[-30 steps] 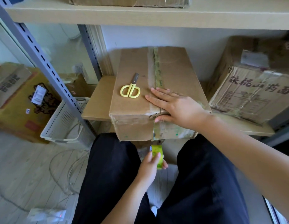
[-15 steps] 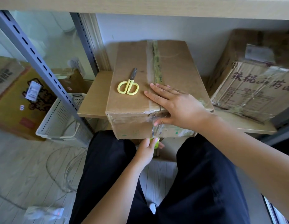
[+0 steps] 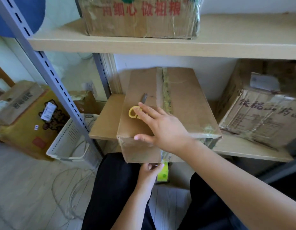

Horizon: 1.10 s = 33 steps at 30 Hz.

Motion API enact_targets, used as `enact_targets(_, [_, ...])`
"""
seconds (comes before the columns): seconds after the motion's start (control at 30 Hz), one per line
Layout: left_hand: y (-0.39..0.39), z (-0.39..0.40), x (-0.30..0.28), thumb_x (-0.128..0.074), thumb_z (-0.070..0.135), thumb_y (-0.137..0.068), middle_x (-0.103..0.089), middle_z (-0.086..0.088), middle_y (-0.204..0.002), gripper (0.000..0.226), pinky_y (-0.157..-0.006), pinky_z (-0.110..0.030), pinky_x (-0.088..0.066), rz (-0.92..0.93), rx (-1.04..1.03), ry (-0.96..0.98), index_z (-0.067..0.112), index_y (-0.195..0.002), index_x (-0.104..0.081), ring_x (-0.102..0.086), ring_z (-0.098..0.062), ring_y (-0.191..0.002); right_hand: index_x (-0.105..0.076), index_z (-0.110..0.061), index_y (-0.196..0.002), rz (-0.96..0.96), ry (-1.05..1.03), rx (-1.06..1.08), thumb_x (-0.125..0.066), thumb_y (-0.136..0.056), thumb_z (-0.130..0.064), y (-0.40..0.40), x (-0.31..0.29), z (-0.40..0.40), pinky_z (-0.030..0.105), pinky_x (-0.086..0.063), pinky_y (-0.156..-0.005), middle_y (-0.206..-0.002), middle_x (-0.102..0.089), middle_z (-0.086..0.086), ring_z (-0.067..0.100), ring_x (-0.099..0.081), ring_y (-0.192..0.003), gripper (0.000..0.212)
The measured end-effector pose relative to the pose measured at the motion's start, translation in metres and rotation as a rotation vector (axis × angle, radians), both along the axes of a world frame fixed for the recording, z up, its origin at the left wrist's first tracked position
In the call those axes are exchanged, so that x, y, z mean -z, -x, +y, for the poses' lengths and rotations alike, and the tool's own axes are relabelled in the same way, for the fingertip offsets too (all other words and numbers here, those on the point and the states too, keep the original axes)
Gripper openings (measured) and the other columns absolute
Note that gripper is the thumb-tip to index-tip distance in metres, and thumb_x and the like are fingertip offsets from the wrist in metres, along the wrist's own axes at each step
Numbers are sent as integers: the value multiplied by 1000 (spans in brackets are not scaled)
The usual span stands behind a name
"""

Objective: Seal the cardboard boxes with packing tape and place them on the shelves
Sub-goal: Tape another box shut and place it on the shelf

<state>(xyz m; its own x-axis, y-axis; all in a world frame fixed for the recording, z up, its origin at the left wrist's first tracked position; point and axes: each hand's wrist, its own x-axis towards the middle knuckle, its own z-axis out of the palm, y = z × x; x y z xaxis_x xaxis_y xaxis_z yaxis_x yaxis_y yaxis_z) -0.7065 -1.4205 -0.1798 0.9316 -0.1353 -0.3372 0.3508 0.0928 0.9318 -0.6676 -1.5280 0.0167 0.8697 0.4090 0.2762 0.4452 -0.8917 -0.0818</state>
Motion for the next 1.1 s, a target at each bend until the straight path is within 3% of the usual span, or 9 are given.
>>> enact_targets(0.17, [-1, 9, -8, -76, 11, -81, -75, -10, -103, 29, -87, -26, -49, 45, 26, 108, 1, -108, -70, -67, -11, -96, -59, -16, -130, -70, -74, -53, -54, -83, -69, -9, 16, 14, 40, -58, -83, -144, -52, -1, 24, -51, -127, 71])
enact_targets(0.27, [-1, 16, -11, -76, 23, -76, -73, -9, -109, 36, -95, -32, -48, 141, 21, 175, 5, -107, -71, -66, -18, -106, -63, -14, -113, -154, -97, -165, -73, -85, -39, 6, 22, 0, 40, -60, -70, -131, -60, -1, 23, -58, -116, 39])
enact_targets(0.33, [0, 16, -12, -75, 11, -85, -72, -9, -110, 25, -94, -31, -51, 218, -1, 262, 6, -108, -67, -66, -20, -108, -63, -15, -111, -220, -100, -205, -70, -90, -19, 22, 24, -16, 38, -59, -72, -131, -61, -2, 22, -59, -117, 22])
enact_targets(0.43, [-2, 12, -14, -65, 8, -92, -71, -14, -118, 31, -97, -39, -51, 302, 15, 378, 5, -122, -58, -68, -26, -109, -68, -12, -113, -366, -211, -184, -69, -89, 2, 51, 23, -45, 36, -57, -87, -131, -63, 0, 17, -59, -122, 28])
enact_targets(0.53, [-8, 10, -13, -59, 7, -94, -71, -16, -116, 28, -96, -39, -50, 344, -3, 416, 3, -122, -57, -67, -29, -109, -74, -2, -106, -609, -403, 28, -68, -90, 3, 82, 16, -81, 36, -53, -98, -120, -69, 4, 14, -65, -113, 18])
enact_targets(0.67, [-10, 7, -11, -57, -1, -94, -75, -8, -92, 10, -83, -32, -51, 332, -38, 411, 7, -97, -61, -72, -20, -91, -74, 0, -100, -783, -564, 497, -64, -91, 5, 106, 19, -143, 19, -49, -96, -110, -72, 4, 14, -68, -99, 14])
enact_targets(0.77, [-6, 2, -15, -57, -5, -90, -76, -10, -99, 18, -80, -32, -52, 289, -9, 395, 6, -102, -65, -71, -23, -95, -72, -4, -102, -597, -564, 667, -63, -92, -1, 99, 51, -177, 15, -43, -86, -104, -73, 6, 24, -69, -94, 15])
enact_targets(0.93, [-2, -5, -16, -65, -4, -79, -65, -29, -122, 44, -85, -39, -58, 293, 111, 374, -4, -122, -60, -63, -39, -115, -70, -9, -102, -113, -395, 635, -68, -89, -6, 61, 109, -183, 39, -57, -64, -103, -72, 10, 33, -70, -86, 13])
enact_targets(1.1, [-6, -4, -17, -64, -3, -82, -68, -27, -117, 39, -80, -35, -60, 266, 78, 377, -6, -120, -61, -69, -33, -105, -66, -20, -109, 413, -433, 667, -51, -98, -21, 35, 92, -168, 33, -49, -80, -112, -69, 8, 27, -64, -101, 18])
